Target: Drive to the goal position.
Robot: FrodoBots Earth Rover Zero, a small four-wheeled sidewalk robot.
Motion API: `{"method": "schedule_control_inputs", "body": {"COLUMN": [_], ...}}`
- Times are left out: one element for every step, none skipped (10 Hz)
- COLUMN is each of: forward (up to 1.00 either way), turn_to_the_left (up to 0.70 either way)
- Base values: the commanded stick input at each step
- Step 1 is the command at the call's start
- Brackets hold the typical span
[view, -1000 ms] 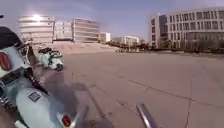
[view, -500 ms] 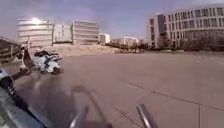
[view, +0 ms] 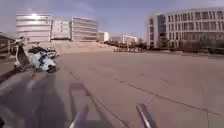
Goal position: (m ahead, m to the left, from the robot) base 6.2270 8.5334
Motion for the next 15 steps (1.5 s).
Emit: {"method": "schedule_control_inputs", "body": {"forward": [0.45, 0.45, 0.45, 0.45, 0.45, 0.45, 0.45, 0.45, 0.45, 0.45, 0.45, 0.59, 0.70, 0.70, 0.70], "turn_to_the_left": [-0.27, -0.27, -0.27, -0.27, -0.12, 0.00, 0.00, 0.02, 0.24, 0.27, 0.27, 0.20, 0.14, 0.14, 0.14]}}
